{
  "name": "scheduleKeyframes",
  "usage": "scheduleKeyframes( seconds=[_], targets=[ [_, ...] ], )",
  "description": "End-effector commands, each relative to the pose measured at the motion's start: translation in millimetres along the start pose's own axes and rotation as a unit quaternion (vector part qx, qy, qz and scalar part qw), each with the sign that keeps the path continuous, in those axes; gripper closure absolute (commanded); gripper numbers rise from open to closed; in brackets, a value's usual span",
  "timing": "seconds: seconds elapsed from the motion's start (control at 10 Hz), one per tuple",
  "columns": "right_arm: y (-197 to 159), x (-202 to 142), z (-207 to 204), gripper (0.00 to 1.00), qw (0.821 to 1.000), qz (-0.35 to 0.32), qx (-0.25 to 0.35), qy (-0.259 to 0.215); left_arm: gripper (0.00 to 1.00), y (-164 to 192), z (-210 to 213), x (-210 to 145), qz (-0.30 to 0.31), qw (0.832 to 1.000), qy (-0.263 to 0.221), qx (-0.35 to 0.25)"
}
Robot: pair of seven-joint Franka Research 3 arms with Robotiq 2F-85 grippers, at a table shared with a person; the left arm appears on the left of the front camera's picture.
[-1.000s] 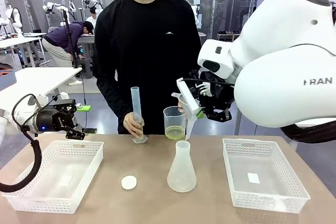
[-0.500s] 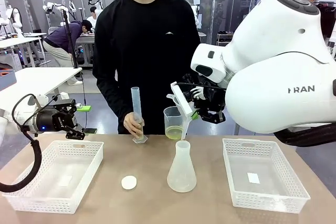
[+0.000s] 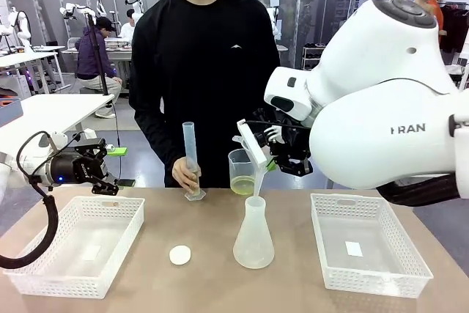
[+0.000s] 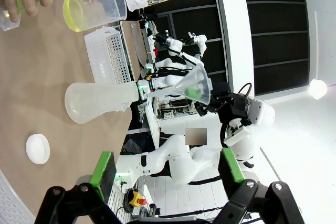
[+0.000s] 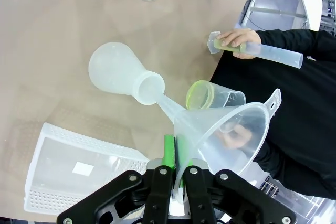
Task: Prepare the solutions needed for the experiment.
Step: Pick up the Plastic Funnel and insert it into the Big flask.
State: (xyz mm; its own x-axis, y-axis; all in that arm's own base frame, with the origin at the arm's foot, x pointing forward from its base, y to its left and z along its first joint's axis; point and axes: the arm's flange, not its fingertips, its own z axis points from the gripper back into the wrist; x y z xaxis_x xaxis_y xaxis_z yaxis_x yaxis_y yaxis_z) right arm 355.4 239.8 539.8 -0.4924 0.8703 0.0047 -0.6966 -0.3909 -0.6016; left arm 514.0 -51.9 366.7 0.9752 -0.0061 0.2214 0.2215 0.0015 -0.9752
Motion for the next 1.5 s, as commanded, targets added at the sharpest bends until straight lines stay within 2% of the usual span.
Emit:
scheduleKeyframes(
  seconds=[0.0, 0.6, 1.4],
  targets=[
    [-5, 1, -11, 0.96, 0.999, -0.008, -0.015, 0.029, 0.0, -2, -1, 1, 0.001, 1.0, -0.001, 0.002],
    [3, -4, -43, 0.96, 0.999, -0.031, 0.01, 0.026, 0.0, -2, -1, 1, 0.001, 1.0, -0.001, 0.002],
    [23, -7, -83, 0.96, 0.999, -0.025, 0.034, 0.017, 0.0, -2, -1, 1, 0.001, 1.0, -0.001, 0.002]
  ],
)
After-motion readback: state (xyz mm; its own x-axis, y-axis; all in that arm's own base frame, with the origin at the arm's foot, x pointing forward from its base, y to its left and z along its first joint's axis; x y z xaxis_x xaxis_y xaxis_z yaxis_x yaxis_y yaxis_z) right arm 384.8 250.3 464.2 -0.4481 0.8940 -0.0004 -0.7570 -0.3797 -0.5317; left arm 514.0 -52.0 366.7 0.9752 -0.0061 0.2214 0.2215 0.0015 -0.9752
